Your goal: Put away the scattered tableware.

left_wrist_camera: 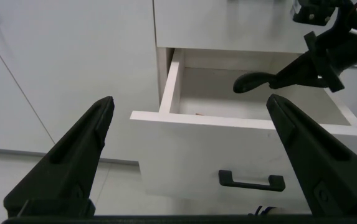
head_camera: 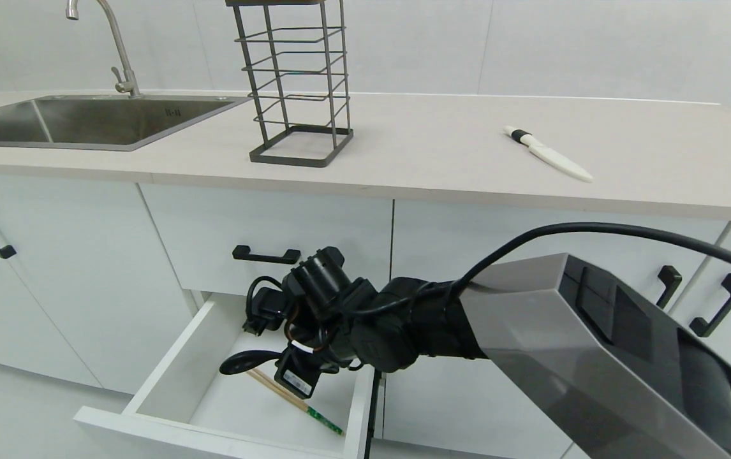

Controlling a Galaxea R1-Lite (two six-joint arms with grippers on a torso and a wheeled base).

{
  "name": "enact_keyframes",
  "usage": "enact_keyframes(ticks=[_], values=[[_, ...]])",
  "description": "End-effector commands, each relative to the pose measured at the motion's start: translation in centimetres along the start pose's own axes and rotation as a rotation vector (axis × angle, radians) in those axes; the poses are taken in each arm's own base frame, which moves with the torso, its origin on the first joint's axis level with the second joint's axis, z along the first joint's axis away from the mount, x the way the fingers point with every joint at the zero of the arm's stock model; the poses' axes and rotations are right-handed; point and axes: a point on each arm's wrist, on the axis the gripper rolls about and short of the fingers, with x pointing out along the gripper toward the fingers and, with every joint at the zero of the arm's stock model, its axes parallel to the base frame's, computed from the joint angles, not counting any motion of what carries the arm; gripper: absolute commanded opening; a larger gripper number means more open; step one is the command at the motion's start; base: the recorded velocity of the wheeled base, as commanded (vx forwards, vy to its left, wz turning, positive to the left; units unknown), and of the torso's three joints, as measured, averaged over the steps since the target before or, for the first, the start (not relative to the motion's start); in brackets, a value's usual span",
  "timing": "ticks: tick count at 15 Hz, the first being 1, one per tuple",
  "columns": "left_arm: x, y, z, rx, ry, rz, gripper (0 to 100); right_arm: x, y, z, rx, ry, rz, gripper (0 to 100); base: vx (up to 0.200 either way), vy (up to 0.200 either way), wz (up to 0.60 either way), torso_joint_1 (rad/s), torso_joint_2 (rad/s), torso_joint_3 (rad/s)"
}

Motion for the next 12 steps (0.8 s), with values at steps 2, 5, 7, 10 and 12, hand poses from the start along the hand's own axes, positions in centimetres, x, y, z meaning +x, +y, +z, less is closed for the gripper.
enact_keyframes(ticks=[2, 5, 7, 10, 12], values=[[0.0, 0.0, 0.0, 0.0, 0.002, 0.0, 100, 1.3, -0.2, -0.5, 0.002, 0.009, 0.002, 0, 0.0, 0.0, 0.0, 0.0, 0.0, 0.0], [0.0, 0.0, 0.0, 0.0, 0.002, 0.0, 100, 2.2, -0.5, -0.6, 0.005, 0.01, -0.016, 0, 0.0, 0.0, 0.0, 0.0, 0.0, 0.0], [0.0, 0.0, 0.0, 0.0, 0.002, 0.0, 100, 2.9, -0.8, -0.6, 0.009, 0.005, -0.039, 0, 0.0, 0.0, 0.0, 0.0, 0.0, 0.0], [0.0, 0.0, 0.0, 0.0, 0.002, 0.0, 100, 3.9, -1.0, -1.2, 0.015, 0.027, -0.051, 0, 0.0, 0.0, 0.0, 0.0, 0.0, 0.0], [0.0, 0.0, 0.0, 0.0, 0.002, 0.0, 100, 4.8, -1.2, -2.2, 0.023, 0.055, -0.073, 0, 0.0, 0.0, 0.0, 0.0, 0.0, 0.0]])
